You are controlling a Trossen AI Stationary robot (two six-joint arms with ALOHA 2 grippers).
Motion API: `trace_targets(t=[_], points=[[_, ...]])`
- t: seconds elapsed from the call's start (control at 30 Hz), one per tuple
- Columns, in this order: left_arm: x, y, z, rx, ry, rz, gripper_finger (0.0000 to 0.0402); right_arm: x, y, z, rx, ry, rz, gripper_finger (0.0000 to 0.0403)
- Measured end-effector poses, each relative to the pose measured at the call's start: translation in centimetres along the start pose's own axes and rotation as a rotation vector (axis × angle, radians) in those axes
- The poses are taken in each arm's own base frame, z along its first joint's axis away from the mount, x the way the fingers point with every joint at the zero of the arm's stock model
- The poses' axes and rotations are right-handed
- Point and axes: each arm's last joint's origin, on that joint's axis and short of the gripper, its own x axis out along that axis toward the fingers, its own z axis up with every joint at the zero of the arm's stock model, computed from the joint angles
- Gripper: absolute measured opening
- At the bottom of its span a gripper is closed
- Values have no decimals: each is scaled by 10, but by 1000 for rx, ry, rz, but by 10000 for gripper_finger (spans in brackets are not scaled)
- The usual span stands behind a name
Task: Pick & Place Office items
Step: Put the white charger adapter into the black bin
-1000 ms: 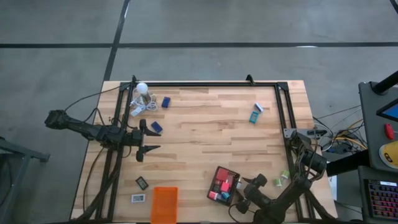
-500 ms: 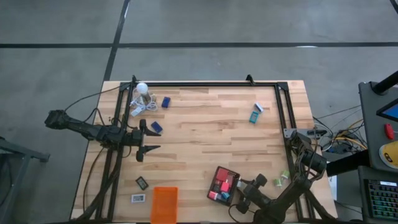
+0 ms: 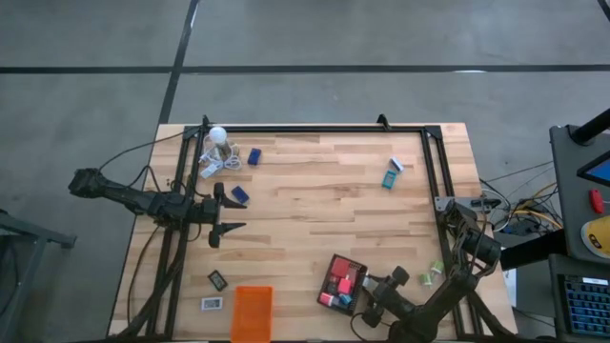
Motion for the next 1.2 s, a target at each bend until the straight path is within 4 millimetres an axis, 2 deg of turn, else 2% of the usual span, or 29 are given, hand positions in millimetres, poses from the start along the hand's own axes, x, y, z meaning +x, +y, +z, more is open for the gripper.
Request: trace_targets(t=[0.27,0.73,1.2], points=[[0,0,0,0,0,0,252,-1,1,0,-15,1,6,173],[0,0,0,0,0,0,252,-18,8,9,-64,-5,11,173],[0,0,0,0,0,0,252,-45,19,39,-108,-19,-19,173]])
